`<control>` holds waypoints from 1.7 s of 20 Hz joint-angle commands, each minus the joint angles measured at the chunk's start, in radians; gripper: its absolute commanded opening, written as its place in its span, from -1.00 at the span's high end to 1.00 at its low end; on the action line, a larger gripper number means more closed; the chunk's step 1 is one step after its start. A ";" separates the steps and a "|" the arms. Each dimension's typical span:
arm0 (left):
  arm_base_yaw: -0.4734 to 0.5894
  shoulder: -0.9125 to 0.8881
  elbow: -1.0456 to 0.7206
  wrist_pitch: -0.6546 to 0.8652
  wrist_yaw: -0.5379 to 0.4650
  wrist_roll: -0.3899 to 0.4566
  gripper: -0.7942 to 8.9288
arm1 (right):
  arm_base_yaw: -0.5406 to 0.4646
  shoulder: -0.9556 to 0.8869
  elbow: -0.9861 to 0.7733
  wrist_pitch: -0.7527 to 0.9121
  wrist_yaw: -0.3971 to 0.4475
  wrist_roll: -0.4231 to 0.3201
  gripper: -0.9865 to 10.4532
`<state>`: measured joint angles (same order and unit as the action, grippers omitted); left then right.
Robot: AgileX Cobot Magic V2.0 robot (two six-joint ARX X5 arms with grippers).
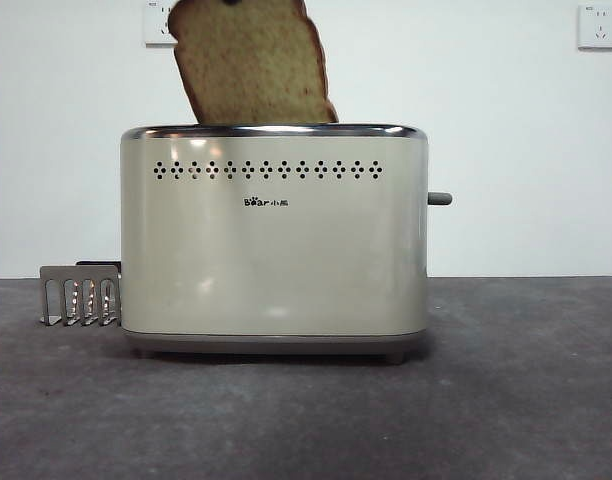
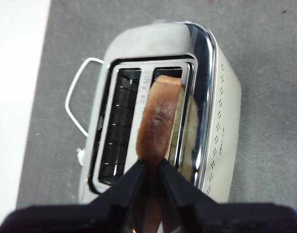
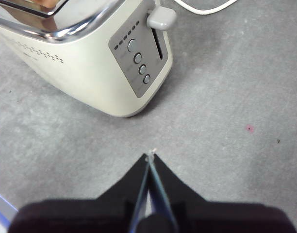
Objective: Pick up a slice of bread from the rack,put the bread on the toaster,press the button
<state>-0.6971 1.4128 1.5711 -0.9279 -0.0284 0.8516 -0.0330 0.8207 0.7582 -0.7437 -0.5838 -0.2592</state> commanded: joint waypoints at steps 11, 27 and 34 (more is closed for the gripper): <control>-0.031 0.178 0.003 0.037 -0.102 -0.014 0.84 | 0.001 0.002 0.003 0.000 -0.004 -0.003 0.84; -0.034 0.153 0.003 0.040 -0.103 -0.145 -0.26 | 0.001 0.002 0.003 -0.015 -0.004 0.230 0.83; -0.042 -0.084 0.003 -0.007 -0.103 -0.315 -0.23 | 0.001 0.012 0.003 0.052 -0.113 0.422 0.83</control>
<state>-0.7361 1.3319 1.5814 -0.9352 -0.1314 0.5968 -0.0330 0.8307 0.7582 -0.6945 -0.6888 0.1307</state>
